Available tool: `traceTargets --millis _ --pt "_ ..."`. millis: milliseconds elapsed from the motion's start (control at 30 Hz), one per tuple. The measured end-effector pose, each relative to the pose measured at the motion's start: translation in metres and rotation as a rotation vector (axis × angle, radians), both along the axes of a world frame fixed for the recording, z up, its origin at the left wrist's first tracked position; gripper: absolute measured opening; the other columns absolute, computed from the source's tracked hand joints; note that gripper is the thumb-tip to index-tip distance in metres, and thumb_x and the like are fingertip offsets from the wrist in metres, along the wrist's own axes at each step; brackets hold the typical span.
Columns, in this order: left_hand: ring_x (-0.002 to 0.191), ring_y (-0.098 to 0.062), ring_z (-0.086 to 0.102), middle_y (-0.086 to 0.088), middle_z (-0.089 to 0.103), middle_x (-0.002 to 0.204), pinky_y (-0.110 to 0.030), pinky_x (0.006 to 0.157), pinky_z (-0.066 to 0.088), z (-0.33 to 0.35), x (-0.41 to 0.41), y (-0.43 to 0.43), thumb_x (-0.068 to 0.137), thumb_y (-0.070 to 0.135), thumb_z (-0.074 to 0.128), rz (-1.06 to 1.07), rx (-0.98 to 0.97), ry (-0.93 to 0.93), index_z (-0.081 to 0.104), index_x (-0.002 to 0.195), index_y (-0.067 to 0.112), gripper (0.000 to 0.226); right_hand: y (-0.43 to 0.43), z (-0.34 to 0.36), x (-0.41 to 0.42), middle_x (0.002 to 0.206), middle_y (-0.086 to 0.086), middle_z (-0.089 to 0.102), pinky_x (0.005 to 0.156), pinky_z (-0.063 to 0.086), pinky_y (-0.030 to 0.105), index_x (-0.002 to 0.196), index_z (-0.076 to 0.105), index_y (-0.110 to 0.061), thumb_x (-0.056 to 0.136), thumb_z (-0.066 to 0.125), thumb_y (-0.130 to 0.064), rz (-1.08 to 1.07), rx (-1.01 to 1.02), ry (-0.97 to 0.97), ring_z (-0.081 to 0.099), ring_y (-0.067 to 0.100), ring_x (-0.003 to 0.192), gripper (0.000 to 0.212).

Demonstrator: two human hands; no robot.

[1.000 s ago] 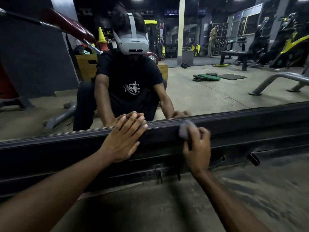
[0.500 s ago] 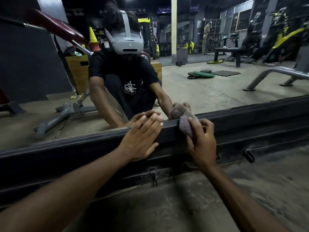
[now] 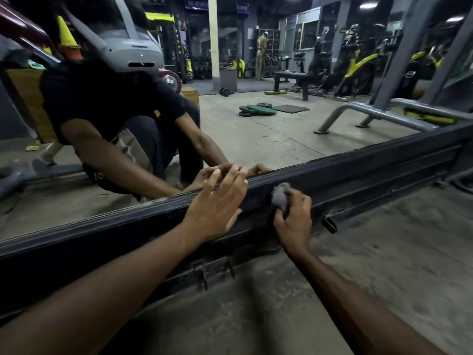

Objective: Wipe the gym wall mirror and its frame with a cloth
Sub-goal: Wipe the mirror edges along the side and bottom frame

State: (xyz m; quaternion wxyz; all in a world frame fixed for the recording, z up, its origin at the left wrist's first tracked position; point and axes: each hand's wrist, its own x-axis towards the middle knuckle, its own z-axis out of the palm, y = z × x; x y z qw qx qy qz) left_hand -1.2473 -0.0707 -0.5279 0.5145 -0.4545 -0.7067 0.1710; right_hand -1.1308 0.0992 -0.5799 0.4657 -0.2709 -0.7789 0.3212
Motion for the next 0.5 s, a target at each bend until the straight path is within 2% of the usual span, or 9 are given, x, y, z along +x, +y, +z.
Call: traceTargets --millis 67,100,133,233,300,400,500 --pt "0.152 -0.036 0.022 -0.020 0.027 0.164 -0.054 0.121 0.017 0.000 0.000 0.000 0.091 0.053 0.057 -0.007 0.011 -0.019 0.038 0.151 0.003 0.080 0.019 0.013 0.000 0.127 0.014 0.044 0.079 0.038 0.032 0.127 0.055 -0.013 0.089 0.059 -0.005 -0.167 -0.236 0.104 0.056 0.036 0.102 0.039" --pt "0.152 -0.036 0.022 -0.020 0.026 0.164 -0.053 0.122 0.017 0.000 0.000 0.002 0.090 0.052 0.058 -0.010 0.015 -0.022 0.038 0.152 0.003 0.081 0.026 0.018 0.000 0.128 0.015 0.043 0.078 0.035 0.030 0.127 0.054 -0.013 0.089 0.059 -0.004 -0.202 -0.275 0.136 0.056 0.036 0.102 0.039" --pt "0.153 -0.036 0.022 -0.020 0.025 0.165 -0.052 0.123 0.015 0.000 0.002 0.006 0.090 0.051 0.058 -0.013 0.016 -0.027 0.036 0.152 0.003 0.082 0.030 0.020 0.001 0.127 0.013 0.043 0.078 0.035 0.027 0.128 0.055 -0.014 0.088 0.060 -0.005 -0.175 -0.224 0.136 0.056 0.035 0.100 0.041" --pt "0.154 -0.036 0.020 -0.021 0.020 0.166 -0.052 0.124 0.014 -0.002 0.007 0.026 0.092 0.051 0.055 -0.016 -0.009 -0.026 0.030 0.155 0.001 0.084 0.025 0.013 0.000 0.120 0.005 0.042 0.074 0.043 0.024 0.136 0.057 -0.019 0.082 0.069 -0.006 0.097 0.195 0.050 0.056 0.021 0.091 0.057" --pt "0.155 -0.036 0.017 -0.021 0.017 0.167 -0.052 0.124 0.014 -0.001 0.010 0.044 0.093 0.052 0.054 -0.001 -0.024 -0.049 0.028 0.156 0.001 0.084 0.039 0.011 -0.001 0.118 0.001 0.041 0.070 0.045 0.026 0.140 0.057 -0.024 0.081 0.070 -0.009 0.157 0.294 0.018 0.054 0.018 0.089 0.063" --pt "0.155 -0.037 0.016 -0.022 0.018 0.166 -0.051 0.125 0.015 -0.002 0.009 0.054 0.093 0.052 0.056 0.022 -0.025 -0.055 0.030 0.155 0.000 0.085 0.081 0.028 -0.001 0.117 0.007 0.047 0.070 0.051 0.035 0.133 0.063 -0.024 0.081 0.070 -0.009 0.027 0.202 0.085 0.056 0.025 0.083 0.055" --pt "0.154 -0.037 0.018 -0.021 0.021 0.166 -0.052 0.125 0.013 0.001 0.006 0.056 0.092 0.050 0.056 -0.001 -0.041 -0.014 0.034 0.154 0.001 0.082 0.109 0.043 0.002 0.120 0.011 0.047 0.075 0.055 0.042 0.129 0.065 -0.021 0.082 0.068 -0.009 -0.082 0.067 0.079 0.049 0.022 0.079 0.049"
